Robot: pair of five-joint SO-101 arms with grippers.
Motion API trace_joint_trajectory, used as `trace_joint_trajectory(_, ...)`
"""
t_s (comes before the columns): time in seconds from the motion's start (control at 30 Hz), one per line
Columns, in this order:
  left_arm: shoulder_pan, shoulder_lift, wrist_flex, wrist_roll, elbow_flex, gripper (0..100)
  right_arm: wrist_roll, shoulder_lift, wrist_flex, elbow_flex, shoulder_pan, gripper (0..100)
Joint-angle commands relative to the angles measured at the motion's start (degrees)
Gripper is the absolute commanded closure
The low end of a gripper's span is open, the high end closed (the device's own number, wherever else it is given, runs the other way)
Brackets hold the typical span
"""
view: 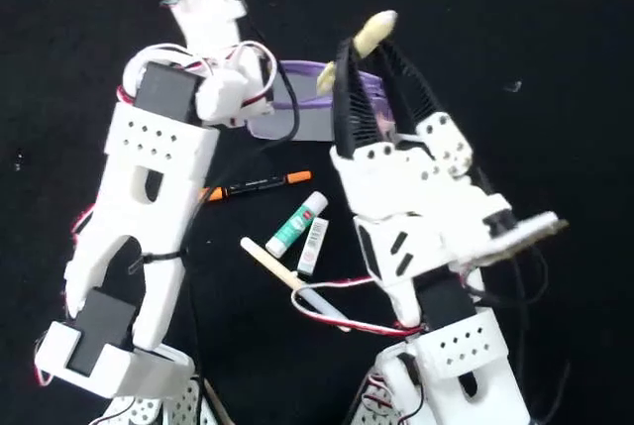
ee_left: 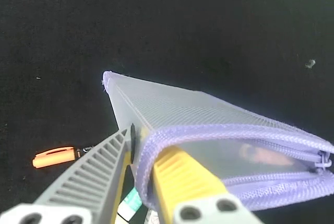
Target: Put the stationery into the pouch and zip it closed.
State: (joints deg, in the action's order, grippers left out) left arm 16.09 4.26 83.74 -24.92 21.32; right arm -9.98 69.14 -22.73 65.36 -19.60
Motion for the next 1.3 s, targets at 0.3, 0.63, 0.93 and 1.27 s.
trace_joint_trajectory(0.3,1.71,0.79,-0.88,-0.18,0.04,97,-0.35,-16.57,-3.69,-4.00,2.46,98.8)
trace_joint_trajectory(0.63,0.31,0.79,-0.97,-0.18,0.22,97,-0.35,-28.79,-10.46,-4.70,2.29,98.8)
trace_joint_trajectory(0.93,0.22,0.79,-0.97,-0.18,0.31,97,-0.35,-29.67,-10.46,-4.53,2.37,98.5)
trace_joint_trajectory(1.27,-1.71,0.79,-1.23,-0.18,0.22,97,0.00,-29.58,-10.37,-4.88,2.20,77.7)
